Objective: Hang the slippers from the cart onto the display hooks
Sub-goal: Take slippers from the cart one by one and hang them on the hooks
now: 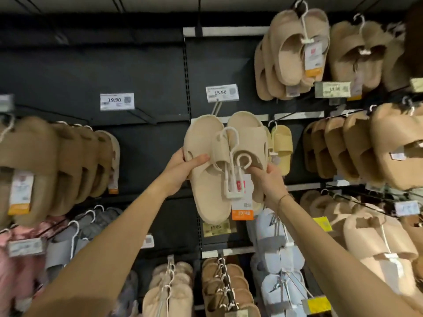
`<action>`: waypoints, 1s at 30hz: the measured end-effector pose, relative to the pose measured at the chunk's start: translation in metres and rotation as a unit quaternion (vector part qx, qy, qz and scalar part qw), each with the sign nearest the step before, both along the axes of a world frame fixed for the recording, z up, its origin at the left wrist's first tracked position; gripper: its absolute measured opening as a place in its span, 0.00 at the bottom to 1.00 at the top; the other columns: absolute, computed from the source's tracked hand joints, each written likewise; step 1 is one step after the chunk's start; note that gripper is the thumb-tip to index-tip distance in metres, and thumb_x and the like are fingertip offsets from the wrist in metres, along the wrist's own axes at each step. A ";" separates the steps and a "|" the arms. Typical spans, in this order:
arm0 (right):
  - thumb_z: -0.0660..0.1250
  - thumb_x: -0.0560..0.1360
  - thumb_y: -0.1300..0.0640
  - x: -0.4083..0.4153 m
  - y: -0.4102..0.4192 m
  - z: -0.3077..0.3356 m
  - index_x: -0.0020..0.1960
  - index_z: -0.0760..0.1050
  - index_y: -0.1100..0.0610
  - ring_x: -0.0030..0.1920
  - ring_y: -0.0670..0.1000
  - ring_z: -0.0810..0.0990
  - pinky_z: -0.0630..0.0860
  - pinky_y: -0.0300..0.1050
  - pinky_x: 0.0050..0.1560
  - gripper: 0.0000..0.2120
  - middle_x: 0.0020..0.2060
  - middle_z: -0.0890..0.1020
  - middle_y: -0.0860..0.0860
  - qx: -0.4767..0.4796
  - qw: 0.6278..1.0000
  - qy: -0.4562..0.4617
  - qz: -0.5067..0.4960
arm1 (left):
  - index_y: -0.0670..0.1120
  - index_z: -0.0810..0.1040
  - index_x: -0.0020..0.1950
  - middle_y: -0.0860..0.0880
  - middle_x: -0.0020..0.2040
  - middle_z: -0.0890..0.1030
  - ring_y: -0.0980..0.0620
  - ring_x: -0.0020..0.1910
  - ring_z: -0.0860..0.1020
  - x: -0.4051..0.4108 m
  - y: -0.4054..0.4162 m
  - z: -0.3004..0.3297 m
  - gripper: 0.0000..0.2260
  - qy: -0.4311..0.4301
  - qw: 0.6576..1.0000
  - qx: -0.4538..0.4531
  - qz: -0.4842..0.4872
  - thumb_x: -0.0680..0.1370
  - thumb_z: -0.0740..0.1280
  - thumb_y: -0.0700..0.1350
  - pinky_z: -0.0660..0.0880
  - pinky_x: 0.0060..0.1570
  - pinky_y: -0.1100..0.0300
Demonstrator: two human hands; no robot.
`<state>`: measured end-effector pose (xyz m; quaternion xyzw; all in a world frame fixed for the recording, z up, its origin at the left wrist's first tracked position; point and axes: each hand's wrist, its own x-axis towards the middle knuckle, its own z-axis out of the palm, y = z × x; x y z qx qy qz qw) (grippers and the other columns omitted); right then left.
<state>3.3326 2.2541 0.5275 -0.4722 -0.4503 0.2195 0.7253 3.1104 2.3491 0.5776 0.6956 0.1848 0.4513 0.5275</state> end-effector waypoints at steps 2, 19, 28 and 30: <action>0.71 0.75 0.62 0.002 0.009 0.010 0.60 0.78 0.58 0.54 0.58 0.84 0.81 0.58 0.57 0.15 0.51 0.86 0.56 -0.004 1.000 0.014 0.013 | 0.50 0.76 0.66 0.48 0.58 0.85 0.47 0.59 0.83 0.004 0.004 0.007 0.17 -0.005 1.000 -0.010 0.009 0.78 0.73 0.43 0.81 0.58 0.46; 0.72 0.75 0.60 0.017 0.038 0.067 0.57 0.79 0.57 0.49 0.54 0.85 0.80 0.45 0.44 0.11 0.48 0.86 0.55 -0.034 0.996 0.049 0.074 | 0.46 0.78 0.67 0.45 0.58 0.85 0.44 0.58 0.84 0.023 0.040 0.045 0.20 -0.025 0.997 -0.033 0.058 0.77 0.74 0.48 0.79 0.61 0.42; 0.70 0.76 0.57 0.023 0.047 0.083 0.57 0.78 0.61 0.49 0.56 0.84 0.79 0.46 0.42 0.12 0.47 0.86 0.57 -0.090 0.992 0.055 0.069 | 0.44 0.79 0.66 0.43 0.58 0.85 0.43 0.59 0.83 0.027 0.052 0.064 0.22 0.005 0.998 -0.055 0.040 0.75 0.75 0.50 0.77 0.64 0.41; 0.71 0.75 0.56 0.025 0.052 0.087 0.58 0.77 0.62 0.48 0.56 0.84 0.78 0.46 0.40 0.14 0.47 0.86 0.57 -0.105 0.991 0.053 0.063 | 0.44 0.80 0.66 0.43 0.59 0.85 0.42 0.60 0.83 0.028 0.056 0.066 0.23 0.006 0.997 -0.064 0.037 0.74 0.76 0.50 0.76 0.65 0.41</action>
